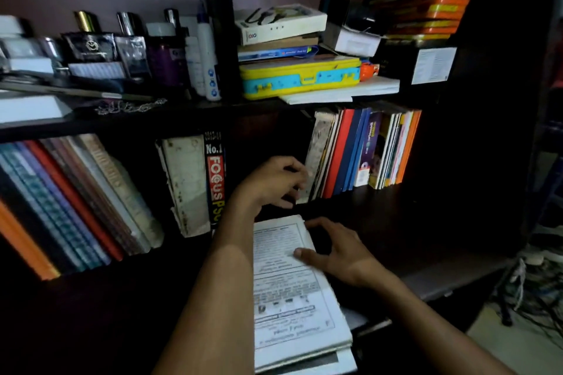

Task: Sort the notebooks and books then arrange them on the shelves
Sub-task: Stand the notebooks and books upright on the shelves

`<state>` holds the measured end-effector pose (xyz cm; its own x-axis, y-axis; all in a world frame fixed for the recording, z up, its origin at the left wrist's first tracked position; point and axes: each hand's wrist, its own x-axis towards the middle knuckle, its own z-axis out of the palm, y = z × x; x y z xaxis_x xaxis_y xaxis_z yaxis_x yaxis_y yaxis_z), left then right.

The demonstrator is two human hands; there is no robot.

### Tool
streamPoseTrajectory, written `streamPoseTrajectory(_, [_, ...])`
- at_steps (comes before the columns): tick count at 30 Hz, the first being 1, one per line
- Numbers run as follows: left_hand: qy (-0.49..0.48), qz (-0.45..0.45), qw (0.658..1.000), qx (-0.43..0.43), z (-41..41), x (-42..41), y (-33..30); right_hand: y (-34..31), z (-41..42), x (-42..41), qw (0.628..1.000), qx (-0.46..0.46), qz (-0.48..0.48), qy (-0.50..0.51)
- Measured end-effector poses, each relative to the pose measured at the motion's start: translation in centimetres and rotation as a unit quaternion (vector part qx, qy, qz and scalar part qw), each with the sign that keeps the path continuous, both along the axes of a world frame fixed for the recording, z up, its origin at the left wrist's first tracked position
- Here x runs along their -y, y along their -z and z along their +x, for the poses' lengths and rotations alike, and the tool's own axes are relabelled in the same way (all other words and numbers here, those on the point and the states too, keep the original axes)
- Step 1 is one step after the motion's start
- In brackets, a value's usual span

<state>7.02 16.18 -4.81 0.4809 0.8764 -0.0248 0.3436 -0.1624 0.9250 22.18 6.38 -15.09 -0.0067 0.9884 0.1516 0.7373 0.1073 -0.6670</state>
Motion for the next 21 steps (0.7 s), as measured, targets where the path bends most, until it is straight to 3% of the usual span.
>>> streamPoseTrajectory(2, [0.047,0.049,0.988,-0.136,-0.8,-0.6,-0.6,0.4,0.6,-0.1,0.996,-0.091,0.004,0.003])
streamPoseTrajectory(4, [0.087,0.102,0.956,-0.261,-1.4,-0.8,-0.4,0.5,1.5,-0.1,0.983,-0.180,0.019,0.025])
streamPoseTrajectory(8, [0.112,0.093,0.932,-0.331,-3.8,0.1,2.1,0.1,2.1,0.1,0.966,-0.249,0.046,0.052])
streamPoseTrajectory(10, [0.107,0.126,0.949,-0.269,-5.4,0.4,4.7,0.1,2.0,0.2,0.958,-0.276,0.058,0.056])
streamPoseTrajectory(13, [0.037,0.138,0.985,-0.096,-6.8,0.7,7.7,0.0,2.1,0.3,0.943,-0.317,0.078,0.063])
streamPoseTrajectory(17, [-0.015,0.193,0.981,-0.008,-6.1,0.9,7.9,-0.1,2.4,0.2,0.923,-0.358,0.113,0.081])
streamPoseTrajectory(21, [-0.041,0.108,0.979,0.168,-4.6,1.5,7.9,-0.3,2.4,0.4,0.898,-0.380,0.170,0.142])
